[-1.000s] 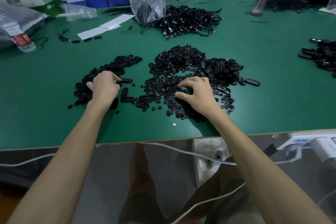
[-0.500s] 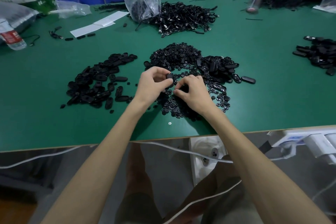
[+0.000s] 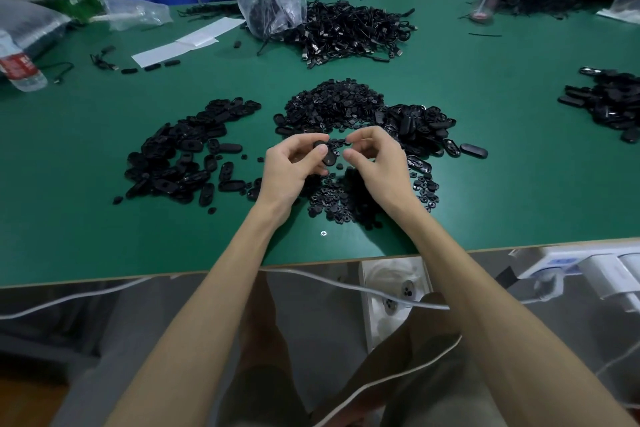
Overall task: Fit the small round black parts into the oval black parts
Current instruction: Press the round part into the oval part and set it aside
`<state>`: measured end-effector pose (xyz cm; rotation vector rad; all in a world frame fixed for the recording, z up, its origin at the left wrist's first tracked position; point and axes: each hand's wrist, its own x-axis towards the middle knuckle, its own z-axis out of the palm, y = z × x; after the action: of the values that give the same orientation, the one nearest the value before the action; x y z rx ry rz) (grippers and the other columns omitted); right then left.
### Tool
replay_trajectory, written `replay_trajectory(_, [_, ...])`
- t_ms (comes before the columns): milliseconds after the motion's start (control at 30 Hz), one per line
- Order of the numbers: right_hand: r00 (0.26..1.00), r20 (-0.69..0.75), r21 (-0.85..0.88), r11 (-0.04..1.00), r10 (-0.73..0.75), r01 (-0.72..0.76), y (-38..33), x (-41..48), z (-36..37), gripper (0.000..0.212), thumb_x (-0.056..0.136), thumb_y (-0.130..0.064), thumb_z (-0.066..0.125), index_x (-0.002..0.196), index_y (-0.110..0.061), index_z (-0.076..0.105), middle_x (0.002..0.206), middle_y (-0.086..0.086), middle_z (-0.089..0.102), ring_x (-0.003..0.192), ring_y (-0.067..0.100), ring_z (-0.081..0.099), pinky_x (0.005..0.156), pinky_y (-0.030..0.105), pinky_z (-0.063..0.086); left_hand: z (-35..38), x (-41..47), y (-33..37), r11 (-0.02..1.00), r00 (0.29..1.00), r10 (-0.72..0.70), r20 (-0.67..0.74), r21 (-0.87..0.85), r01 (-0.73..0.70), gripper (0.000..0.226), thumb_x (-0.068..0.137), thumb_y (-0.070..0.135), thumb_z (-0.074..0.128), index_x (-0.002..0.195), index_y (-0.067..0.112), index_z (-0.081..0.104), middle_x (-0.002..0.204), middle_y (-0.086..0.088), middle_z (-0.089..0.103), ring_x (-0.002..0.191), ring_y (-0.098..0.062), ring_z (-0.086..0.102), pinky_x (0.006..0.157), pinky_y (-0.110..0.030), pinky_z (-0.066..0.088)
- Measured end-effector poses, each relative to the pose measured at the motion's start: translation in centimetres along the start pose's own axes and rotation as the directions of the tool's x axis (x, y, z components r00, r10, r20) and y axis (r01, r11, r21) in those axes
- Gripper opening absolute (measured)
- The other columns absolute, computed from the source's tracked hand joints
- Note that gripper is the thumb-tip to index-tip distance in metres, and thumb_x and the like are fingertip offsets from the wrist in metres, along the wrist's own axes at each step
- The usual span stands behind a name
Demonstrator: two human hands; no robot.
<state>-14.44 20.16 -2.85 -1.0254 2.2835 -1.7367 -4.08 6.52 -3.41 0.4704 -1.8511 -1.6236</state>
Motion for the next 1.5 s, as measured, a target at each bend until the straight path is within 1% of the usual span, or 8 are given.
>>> replay_trajectory(100, [0.999,-0.038,0.086,0.996,0.011,-0.008,0.0,0.0,0.0,0.011,0.096,-0.007,0.069,0.107,-0.008,0.066,0.09,0.002,0.07,0.075,0.006,0.072,0.07,0.011,0.049,0.2,-0.1,-0.1,1.0,1.0,0.005,0.027,0.011,-0.006,0.019,0.098,0.008,0.07,0.116,0.008,0.077,0.097,-0.009,0.075,0.088,-0.019,0.071,0.076,-0.032,0.062])
replay_trajectory(267, [1.0,0.003,0.154,0.988,-0.002,0.001,0.4,0.2,-0.3,0.008,0.094,-0.006,0.072,0.101,-0.01,0.072,0.088,0.002,0.074,0.08,0.018,0.075,0.081,0.03,0.058,0.2,-0.1,-0.1,1.0,1.0,-0.017,0.02,-0.017,0.017,0.021,0.099,0.005,0.069,0.118,0.003,0.074,0.095,-0.011,0.075,0.088,-0.023,0.074,0.076,-0.033,0.064])
replay_trajectory(433, [0.999,0.047,0.195,0.981,0.0,-0.01,0.5,0.2,-0.3,0.013,0.091,-0.005,0.074,0.101,-0.015,0.076,0.094,-0.002,0.077,0.09,0.015,0.074,0.084,0.028,0.059,0.0,-0.2,-0.1,1.0,1.0,-0.016,0.021,-0.013,0.016,0.025,0.095,-0.003,0.07,0.118,0.004,0.074,0.098,-0.008,0.076,0.09,-0.018,0.075,0.076,-0.032,0.064])
replay_trajectory(667, [0.997,0.073,0.202,0.979,0.009,-0.024,0.5,0.2,-0.2,0.019,0.088,0.002,0.075,0.104,-0.009,0.076,0.099,0.001,0.078,0.092,0.012,0.074,0.087,0.028,0.059,-0.1,-0.2,-0.1,0.994,0.999,0.014,0.038,0.11,-0.019,0.042,0.088,-0.003,0.076,0.125,0.013,0.071,0.109,-0.008,0.077,0.104,-0.021,0.072,0.099,-0.043,0.058])
replay_trajectory(867, [0.996,0.084,0.203,0.979,-0.015,-0.002,0.6,0.3,-0.3,0.016,0.091,0.0,0.073,0.102,-0.011,0.078,0.089,-0.006,0.076,0.082,0.003,0.068,0.076,0.02,0.052,-0.1,-0.3,-0.1,0.991,0.998,0.023,0.05,0.129,-0.029,0.037,0.088,-0.001,0.078,0.123,0.009,0.073,0.108,-0.002,0.079,0.101,-0.013,0.073,0.095,-0.029,0.057])
replay_trajectory(1133, [0.995,0.09,0.22,0.975,-0.033,0.012,0.7,0.3,-0.3,0.012,0.094,-0.007,0.073,0.102,-0.015,0.077,0.086,-0.001,0.076,0.081,0.012,0.071,0.07,0.02,0.051,-0.1,-0.4,0.2,0.99,0.998,0.029,0.057,0.134,-0.037,0.036,0.088,0.0,0.078,0.123,0.008,0.074,0.108,-0.002,0.079,0.101,-0.014,0.074,0.095,-0.03,0.058])
replay_trajectory(1333, [0.996,0.085,0.173,0.985,-0.027,0.012,1.0,0.5,-0.3,0.017,0.093,-0.005,0.072,0.105,-0.015,0.08,0.085,-0.008,0.073,0.079,0.003,0.062,0.077,0.026,0.05,0.0,-0.5,0.4,0.992,0.998,0.014,0.064,0.127,-0.022,0.04,0.089,-0.003,0.076,0.126,0.013,0.072,0.105,-0.007,0.078,0.098,-0.016,0.074,0.094,-0.031,0.059])
replay_trajectory(1500, [0.998,0.054,0.236,0.971,0.015,-0.028,0.9,0.4,-0.2,0.011,0.091,-0.01,0.077,0.095,-0.02,0.075,0.088,0.003,0.078,0.084,0.018,0.072,0.074,0.03,0.055,0.1,-0.6,0.5,0.989,0.997,0.025,0.074,0.141,-0.036,0.041,0.089,-0.004,0.075,0.127,0.011,0.072,0.106,-0.007,0.078,0.099,-0.015,0.074,0.092,-0.027,0.058])
